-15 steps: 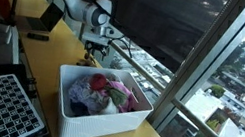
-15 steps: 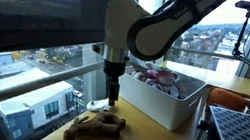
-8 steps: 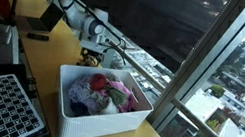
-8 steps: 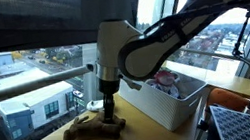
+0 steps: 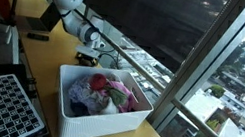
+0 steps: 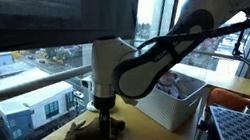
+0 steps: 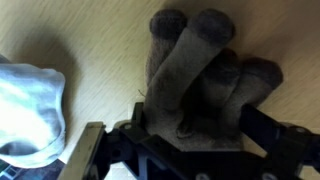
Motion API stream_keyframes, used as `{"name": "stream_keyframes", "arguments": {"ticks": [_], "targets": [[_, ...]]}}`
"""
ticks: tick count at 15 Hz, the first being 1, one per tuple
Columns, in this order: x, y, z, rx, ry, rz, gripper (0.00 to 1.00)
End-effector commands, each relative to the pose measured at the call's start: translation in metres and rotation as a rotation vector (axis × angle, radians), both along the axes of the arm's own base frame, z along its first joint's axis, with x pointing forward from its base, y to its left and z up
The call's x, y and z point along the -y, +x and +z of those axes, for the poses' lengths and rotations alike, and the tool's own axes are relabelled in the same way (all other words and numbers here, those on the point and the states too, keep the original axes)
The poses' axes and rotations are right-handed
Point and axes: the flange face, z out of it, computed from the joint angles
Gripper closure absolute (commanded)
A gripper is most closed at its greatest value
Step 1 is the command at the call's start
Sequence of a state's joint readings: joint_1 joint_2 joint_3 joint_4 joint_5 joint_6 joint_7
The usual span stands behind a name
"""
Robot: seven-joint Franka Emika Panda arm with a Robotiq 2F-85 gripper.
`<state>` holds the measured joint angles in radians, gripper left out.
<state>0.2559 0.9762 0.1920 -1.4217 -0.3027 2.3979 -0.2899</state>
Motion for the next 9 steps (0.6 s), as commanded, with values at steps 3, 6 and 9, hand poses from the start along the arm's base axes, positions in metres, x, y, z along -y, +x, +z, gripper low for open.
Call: {"name": "stream_keyframes", "arguments": {"ticks": [3,6,9], "targets": [[0.012,0.0,0.0,-0.009,0.019,-0.002,0.54],[0.027,-0.005,0.01,0.001,0.011,-0.023,0.74],[0.052,-0.022,0.036,0.015,0.019,-0.058,1.0]]}}
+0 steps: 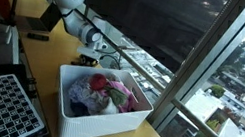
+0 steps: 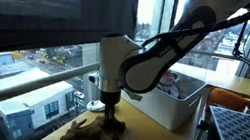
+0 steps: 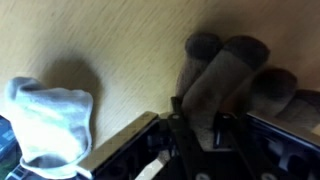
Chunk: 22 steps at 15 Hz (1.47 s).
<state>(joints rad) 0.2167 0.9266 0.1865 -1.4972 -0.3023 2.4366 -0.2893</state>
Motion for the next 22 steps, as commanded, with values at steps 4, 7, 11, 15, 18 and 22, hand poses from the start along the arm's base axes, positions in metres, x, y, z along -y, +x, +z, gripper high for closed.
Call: {"name": "stream_keyframes", "arguments": {"ticks": [4,7,11,15,18,22], "targets": [[0.057,-0.042,0.084,0.053,0.045,-0.083,1.0],[0.078,-0.055,0.137,0.118,0.068,-0.112,0.98],[0.117,-0.064,0.221,0.275,0.054,-0.134,0.98],[0.194,-0.071,0.289,0.376,0.021,-0.23,0.98],[0.279,-0.084,0.306,0.4,-0.037,-0.309,0.98],[0.385,-0.11,0.288,0.363,-0.098,-0.395,0.98]]}}
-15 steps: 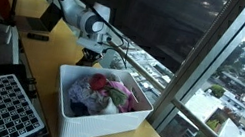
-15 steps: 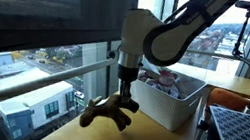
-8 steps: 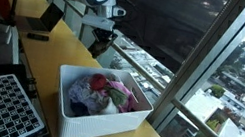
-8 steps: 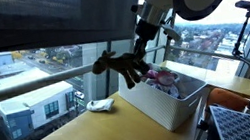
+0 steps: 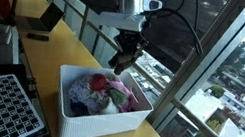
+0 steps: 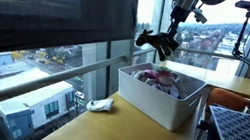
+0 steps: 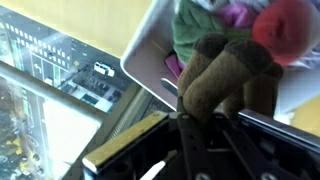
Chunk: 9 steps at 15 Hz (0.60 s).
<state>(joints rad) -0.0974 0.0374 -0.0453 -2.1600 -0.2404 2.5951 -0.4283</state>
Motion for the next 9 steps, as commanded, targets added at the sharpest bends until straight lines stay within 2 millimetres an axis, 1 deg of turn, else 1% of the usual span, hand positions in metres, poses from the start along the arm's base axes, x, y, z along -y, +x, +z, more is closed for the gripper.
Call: {"name": "stream_keyframes", "arguments": {"ticks": [1,2,3,4,6,8,9], "targets": [[0.067,-0.026,-0.019,-0.02,-0.024,-0.051,0.98],[0.081,-0.032,-0.027,-0.033,-0.021,-0.065,0.98],[0.09,-0.038,-0.034,-0.045,-0.02,-0.076,0.98],[0.095,-0.042,-0.042,-0.057,-0.018,-0.084,0.98],[0.091,-0.049,-0.054,-0.079,-0.005,-0.086,0.98],[0.074,-0.053,-0.063,-0.099,0.006,-0.071,0.98],[0.061,-0.054,-0.066,-0.108,0.01,-0.056,0.98]]}}
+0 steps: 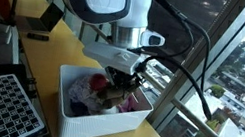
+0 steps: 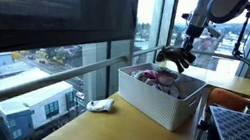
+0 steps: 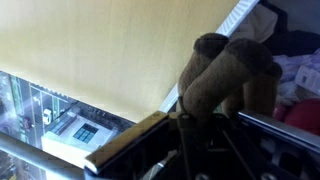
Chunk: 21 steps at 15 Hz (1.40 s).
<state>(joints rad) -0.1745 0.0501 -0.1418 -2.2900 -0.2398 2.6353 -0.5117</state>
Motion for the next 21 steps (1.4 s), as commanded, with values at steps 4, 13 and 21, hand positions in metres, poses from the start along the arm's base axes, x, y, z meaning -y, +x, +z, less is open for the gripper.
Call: {"name": "stream_keyframes", "arguments": {"ticks": [4,13,21], "targets": [[-0.072,-0.008,-0.022,-0.026,0.026,0.099,0.98],[-0.097,-0.027,-0.055,-0.093,0.038,0.141,0.43],[-0.114,-0.012,-0.006,-0.027,0.009,0.188,0.0]]}}
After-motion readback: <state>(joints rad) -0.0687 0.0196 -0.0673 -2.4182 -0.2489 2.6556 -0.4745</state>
